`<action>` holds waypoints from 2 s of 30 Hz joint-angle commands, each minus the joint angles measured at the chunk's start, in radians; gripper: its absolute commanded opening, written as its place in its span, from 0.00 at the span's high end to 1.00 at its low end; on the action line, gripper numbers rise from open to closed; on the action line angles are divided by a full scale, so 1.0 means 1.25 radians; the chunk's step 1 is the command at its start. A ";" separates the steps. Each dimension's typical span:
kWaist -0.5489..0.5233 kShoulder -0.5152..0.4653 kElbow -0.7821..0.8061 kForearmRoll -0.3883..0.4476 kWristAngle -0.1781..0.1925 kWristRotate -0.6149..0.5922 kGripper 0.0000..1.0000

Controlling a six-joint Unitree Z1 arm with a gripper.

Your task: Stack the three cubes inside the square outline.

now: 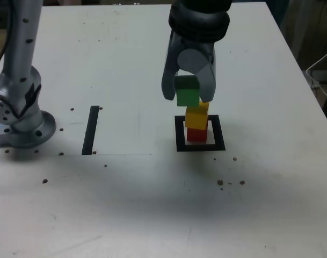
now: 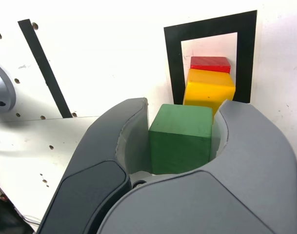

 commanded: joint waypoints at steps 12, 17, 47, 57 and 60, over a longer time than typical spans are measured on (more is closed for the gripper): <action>0.000 0.022 -0.011 -0.003 0.025 0.003 0.86; 0.004 0.030 -0.012 -0.003 0.025 0.005 0.80; 0.005 0.022 0.016 -0.038 0.038 0.025 0.01; 0.005 -0.051 0.079 -0.036 -0.002 0.023 0.01; 0.005 -0.087 0.115 -0.039 -0.015 0.020 0.01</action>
